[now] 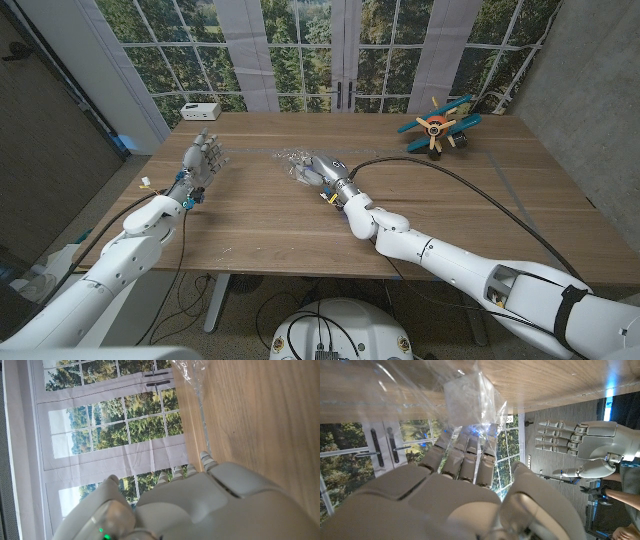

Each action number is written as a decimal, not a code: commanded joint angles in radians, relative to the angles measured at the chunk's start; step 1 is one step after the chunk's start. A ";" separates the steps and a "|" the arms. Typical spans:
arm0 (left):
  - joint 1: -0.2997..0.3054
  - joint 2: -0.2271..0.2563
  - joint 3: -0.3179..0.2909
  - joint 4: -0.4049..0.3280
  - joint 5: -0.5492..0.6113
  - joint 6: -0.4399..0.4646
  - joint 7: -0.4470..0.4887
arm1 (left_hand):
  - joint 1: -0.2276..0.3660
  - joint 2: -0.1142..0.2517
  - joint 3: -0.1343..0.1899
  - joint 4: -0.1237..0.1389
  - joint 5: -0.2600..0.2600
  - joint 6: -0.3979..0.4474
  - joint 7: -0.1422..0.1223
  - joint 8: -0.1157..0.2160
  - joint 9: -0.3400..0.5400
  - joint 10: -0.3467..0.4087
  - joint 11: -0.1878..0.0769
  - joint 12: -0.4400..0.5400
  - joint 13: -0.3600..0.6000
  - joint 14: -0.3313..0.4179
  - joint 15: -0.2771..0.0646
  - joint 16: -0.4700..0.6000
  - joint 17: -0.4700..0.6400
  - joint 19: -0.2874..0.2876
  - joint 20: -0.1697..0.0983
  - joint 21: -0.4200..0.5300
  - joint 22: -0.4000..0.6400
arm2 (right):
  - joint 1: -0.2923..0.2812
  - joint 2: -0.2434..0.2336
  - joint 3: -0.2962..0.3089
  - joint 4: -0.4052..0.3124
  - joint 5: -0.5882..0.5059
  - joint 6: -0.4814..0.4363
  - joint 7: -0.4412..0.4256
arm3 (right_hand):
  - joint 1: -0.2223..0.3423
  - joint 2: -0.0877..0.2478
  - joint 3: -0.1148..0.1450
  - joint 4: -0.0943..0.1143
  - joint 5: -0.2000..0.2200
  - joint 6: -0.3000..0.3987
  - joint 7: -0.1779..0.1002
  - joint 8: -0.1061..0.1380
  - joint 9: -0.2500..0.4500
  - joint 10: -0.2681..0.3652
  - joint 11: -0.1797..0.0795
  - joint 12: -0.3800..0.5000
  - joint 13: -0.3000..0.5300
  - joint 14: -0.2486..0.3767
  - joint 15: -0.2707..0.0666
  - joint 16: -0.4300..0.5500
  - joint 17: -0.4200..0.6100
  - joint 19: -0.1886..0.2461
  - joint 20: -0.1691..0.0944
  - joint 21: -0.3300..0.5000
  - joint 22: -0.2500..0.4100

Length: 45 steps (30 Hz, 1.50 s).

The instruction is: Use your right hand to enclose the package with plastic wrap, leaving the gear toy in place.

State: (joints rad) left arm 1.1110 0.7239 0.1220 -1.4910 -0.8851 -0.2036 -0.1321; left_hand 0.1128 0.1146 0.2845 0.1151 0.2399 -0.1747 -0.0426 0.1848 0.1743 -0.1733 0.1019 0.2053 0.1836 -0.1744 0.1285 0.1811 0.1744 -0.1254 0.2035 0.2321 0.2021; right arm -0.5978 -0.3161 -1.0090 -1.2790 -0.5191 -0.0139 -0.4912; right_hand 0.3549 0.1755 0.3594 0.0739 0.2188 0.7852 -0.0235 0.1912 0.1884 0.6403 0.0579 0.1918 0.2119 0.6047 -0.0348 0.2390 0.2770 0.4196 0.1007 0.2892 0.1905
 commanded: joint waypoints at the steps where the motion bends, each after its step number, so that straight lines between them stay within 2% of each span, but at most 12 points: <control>1: 0.016 0.000 -0.004 -0.011 -0.004 -0.006 -0.001 | 0.013 0.003 0.007 -0.004 -0.001 -0.067 -0.007 0.001 0.004 -0.080 0.005 -0.001 0.005 -0.050 -0.002 0.005 0.003 0.005 0.005 0.002 0.004 | -0.025 -0.003 0.011 -0.045 -0.066 0.014 -0.107 | 0.105 -0.027 0.050 -0.112 -0.004 -0.077 -0.038 -0.011 0.005 -0.071 -0.021 -0.007 0.004 -0.054 -0.006 -0.009 -0.001 -0.030 0.008 -0.015 0.002; 3: 0.024 0.001 -0.008 -0.016 -0.004 -0.010 0.003 | 0.013 0.003 0.007 -0.004 -0.002 -0.066 -0.006 0.001 0.004 -0.081 0.005 -0.001 0.005 -0.048 -0.001 0.006 0.003 0.005 0.005 0.002 0.004 | -0.029 -0.004 0.006 -0.059 -0.094 -0.014 -0.116 | 0.152 -0.036 0.067 -0.165 -0.011 -0.092 -0.046 -0.006 0.006 -0.086 -0.030 -0.003 0.004 -0.077 -0.013 -0.014 -0.005 -0.047 0.011 -0.024 0.002; 5: 0.033 0.001 -0.012 -0.022 -0.004 -0.013 0.009 | 0.013 0.003 0.008 -0.004 -0.002 -0.067 -0.006 0.001 0.004 -0.081 0.006 -0.001 0.005 -0.046 -0.001 0.006 0.003 0.005 0.005 0.002 0.004 | -0.034 -0.004 0.001 -0.073 -0.114 -0.037 -0.121 | 0.180 -0.046 0.075 -0.196 -0.018 -0.098 -0.056 -0.003 0.006 -0.101 -0.042 -0.003 0.004 -0.093 -0.023 -0.017 -0.007 -0.063 0.020 -0.033 0.001; 10: 0.050 0.002 -0.022 -0.031 -0.008 -0.021 0.013 | 0.013 0.003 0.008 -0.005 -0.002 -0.066 -0.007 0.001 0.004 -0.081 0.005 -0.001 0.005 -0.045 -0.001 0.006 0.003 0.007 0.006 0.003 0.004 | -0.037 -0.003 -0.019 -0.102 -0.179 -0.089 -0.141 | 0.259 -0.030 0.107 -0.247 -0.025 -0.101 -0.076 0.004 0.006 -0.082 -0.087 0.015 0.009 -0.145 -0.058 -0.022 -0.004 -0.093 0.019 -0.047 0.002; 11: 0.053 0.001 -0.023 -0.032 -0.009 -0.022 0.013 | 0.013 0.003 0.008 -0.005 -0.003 -0.066 -0.007 0.001 0.004 -0.081 0.005 -0.001 0.005 -0.044 -0.001 0.006 0.003 0.007 0.005 0.003 0.004 | -0.034 -0.005 -0.026 -0.106 -0.191 -0.089 -0.141 | 0.289 -0.021 0.121 -0.255 -0.025 -0.089 -0.086 0.011 0.006 -0.057 -0.109 0.026 0.013 -0.145 -0.065 -0.016 -0.003 -0.096 0.017 -0.049 0.002; 14: 0.060 0.000 -0.027 -0.033 -0.012 -0.025 0.010 | 0.013 0.003 0.008 -0.005 -0.003 -0.066 -0.006 0.001 0.004 -0.081 0.004 -0.001 0.005 -0.044 -0.001 0.006 0.003 0.007 0.006 0.003 0.004 | -0.025 -0.001 -0.047 -0.103 -0.239 -0.098 -0.167 | 0.389 -0.005 0.166 -0.265 -0.026 -0.028 -0.102 0.033 0.007 0.012 -0.128 0.052 0.024 -0.117 -0.118 0.011 0.004 -0.074 -0.003 -0.043 0.001; 18: 0.072 -0.001 -0.033 -0.035 -0.014 -0.033 0.010 | 0.013 0.003 0.008 -0.005 -0.003 -0.066 -0.007 0.001 0.004 -0.081 0.004 -0.001 0.005 -0.044 0.000 0.006 0.003 0.008 0.006 0.003 0.004 | -0.013 0.002 -0.064 -0.096 -0.266 -0.088 -0.174 | 0.465 -0.017 0.179 -0.261 -0.034 0.005 -0.122 0.040 0.008 0.041 -0.141 0.061 0.032 -0.060 -0.162 0.050 0.017 -0.026 -0.032 -0.026 0.000; 22: 0.082 0.000 -0.040 -0.037 -0.017 -0.038 0.007 | 0.013 0.003 0.008 -0.005 -0.003 -0.066 -0.007 0.001 0.004 -0.081 0.003 -0.001 0.005 -0.044 0.000 0.006 0.003 0.008 0.006 0.003 0.004 | -0.007 0.004 -0.073 -0.104 -0.283 -0.109 -0.147 | 0.491 -0.030 0.175 -0.263 -0.037 0.007 -0.116 0.038 0.008 0.047 -0.136 0.062 0.036 -0.047 -0.165 0.062 0.023 -0.003 -0.038 -0.018 0.000; 29: 0.092 -0.001 -0.048 -0.035 -0.019 -0.047 0.001 | 0.013 0.003 0.009 -0.004 -0.004 -0.066 -0.007 0.001 0.004 -0.081 0.005 -0.001 0.005 -0.044 -0.001 0.006 0.003 0.008 0.006 0.003 0.004 | 0.011 0.029 -0.090 -0.116 -0.311 -0.194 -0.058 | 0.416 -0.096 0.076 -0.213 -0.039 -0.066 -0.103 0.006 0.011 -0.046 -0.117 0.021 0.037 -0.133 -0.120 0.052 0.046 -0.031 -0.016 -0.032 0.002; 33: 0.097 -0.002 -0.053 -0.032 -0.021 -0.052 -0.002 | 0.014 0.003 0.009 -0.005 -0.004 -0.067 -0.007 0.001 0.004 -0.081 0.004 -0.001 0.005 -0.045 -0.001 0.005 0.003 0.008 0.005 0.003 0.004 | 0.023 0.048 -0.104 -0.082 -0.322 -0.174 -0.107 | 0.425 -0.081 0.062 -0.220 -0.029 0.016 -0.095 0.038 0.012 0.020 -0.136 0.052 0.045 -0.117 -0.123 0.066 0.051 -0.043 -0.011 -0.038 0.003; 37: 0.104 -0.007 -0.058 -0.029 -0.023 -0.059 0.000 | 0.014 0.003 0.009 -0.005 -0.004 -0.067 -0.007 0.001 0.004 -0.081 0.005 -0.001 0.005 -0.044 -0.002 0.005 0.003 0.009 0.006 0.003 0.004 | 0.042 0.049 -0.126 -0.076 -0.332 -0.158 -0.086 | 0.452 -0.068 0.057 -0.232 -0.029 0.089 -0.115 0.060 0.012 0.096 -0.152 0.081 0.049 -0.084 -0.140 0.089 0.058 -0.033 -0.018 -0.035 0.003; 45: 0.098 -0.013 -0.057 -0.014 -0.025 -0.064 -0.012 | 0.014 0.004 0.010 -0.005 -0.005 -0.068 -0.007 0.000 0.004 -0.082 0.004 -0.001 0.005 -0.045 -0.001 0.005 0.003 0.009 0.006 0.003 0.004 | 0.097 0.068 -0.153 -0.053 -0.321 -0.161 0.058 | 0.458 -0.060 0.050 -0.226 -0.032 0.064 -0.119 0.043 0.011 0.095 -0.149 0.071 0.042 -0.147 -0.129 0.063 0.052 -0.047 -0.022 -0.041 0.003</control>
State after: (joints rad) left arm 1.2068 0.7190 0.0699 -1.5209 -0.9064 -0.2574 -0.1331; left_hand 0.1128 0.1146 0.2869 0.1128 0.2399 -0.1747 -0.0426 0.1848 0.1742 -0.1733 0.1018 0.2053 0.1836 -0.1744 0.1285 0.1811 0.1744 -0.1197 0.2092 0.2321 0.2021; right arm -0.5610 -0.2737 -1.1234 -1.3609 -0.8332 -0.1689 -0.5641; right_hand 0.8082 0.1138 0.4157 -0.1545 0.1855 0.8655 -0.1428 0.2419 0.1979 0.7381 -0.0964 0.2672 0.2555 0.4788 -0.0467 0.3095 0.3298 0.3791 0.0820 0.2542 0.1908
